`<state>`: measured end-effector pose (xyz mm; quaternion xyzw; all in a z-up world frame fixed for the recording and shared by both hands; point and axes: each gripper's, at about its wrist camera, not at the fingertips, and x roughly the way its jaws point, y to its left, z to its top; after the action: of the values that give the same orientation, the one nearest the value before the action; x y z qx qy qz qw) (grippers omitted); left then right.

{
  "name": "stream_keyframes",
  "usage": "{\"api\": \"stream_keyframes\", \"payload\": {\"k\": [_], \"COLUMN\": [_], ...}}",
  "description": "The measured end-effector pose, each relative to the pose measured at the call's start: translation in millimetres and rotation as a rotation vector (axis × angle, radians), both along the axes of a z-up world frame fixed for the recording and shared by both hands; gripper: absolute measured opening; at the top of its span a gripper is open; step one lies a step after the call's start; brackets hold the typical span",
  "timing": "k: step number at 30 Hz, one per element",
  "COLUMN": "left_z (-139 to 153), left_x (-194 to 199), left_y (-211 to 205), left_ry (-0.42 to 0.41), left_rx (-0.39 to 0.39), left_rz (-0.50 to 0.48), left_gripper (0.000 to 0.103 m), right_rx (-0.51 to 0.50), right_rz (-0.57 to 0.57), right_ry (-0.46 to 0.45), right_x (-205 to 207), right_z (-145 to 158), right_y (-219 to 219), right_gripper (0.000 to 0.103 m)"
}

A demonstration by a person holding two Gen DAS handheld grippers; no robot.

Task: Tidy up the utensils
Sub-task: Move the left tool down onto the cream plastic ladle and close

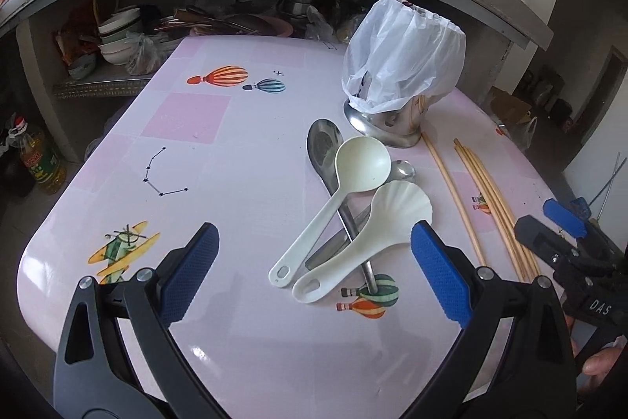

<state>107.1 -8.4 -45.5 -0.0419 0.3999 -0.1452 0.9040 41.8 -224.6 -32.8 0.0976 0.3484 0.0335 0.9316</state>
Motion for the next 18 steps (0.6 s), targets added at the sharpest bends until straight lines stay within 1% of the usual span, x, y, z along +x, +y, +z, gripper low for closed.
{"api": "stream_keyframes", "payload": {"k": [2,5,9,12,14,15,16,18], "left_z": [1,7,6,0,-5,-8,-11,-18], "left_x": [10,29,61,78,85,89,93,100], "left_y": [-3,-13,-33,-46,-53,-58,-62,-69], "left_ry": [-0.016,-0.052,-0.030,0.009,0.019,0.026,0.038,0.066], "left_rx": [-0.008,0.023,0.067,0.089,0.115,0.129,0.141,0.162], "left_rz": [-0.010,-0.065,-0.187,-0.259,-0.285,-0.304,-0.323,-0.353], "left_gripper": [0.095,0.095,0.095,0.094,0.094,0.090,0.080,0.075], "right_rx": [0.046,0.068,0.104,0.111,0.118,0.123,0.129,0.140], "right_rz": [0.034,0.067,0.120,0.150,0.169,0.175,0.182,0.192], "right_ry": [0.019,0.056,0.091,0.097,0.100,0.105,0.110,0.125], "right_x": [8,21,34,38,42,42,44,47], "right_z": [-4,-13,-25,-30,-33,-34,-36,-40], "right_y": [1,6,14,18,19,18,18,17], "right_gripper": [0.097,0.097,0.097,0.097,0.097,0.097,0.096,0.094]}}
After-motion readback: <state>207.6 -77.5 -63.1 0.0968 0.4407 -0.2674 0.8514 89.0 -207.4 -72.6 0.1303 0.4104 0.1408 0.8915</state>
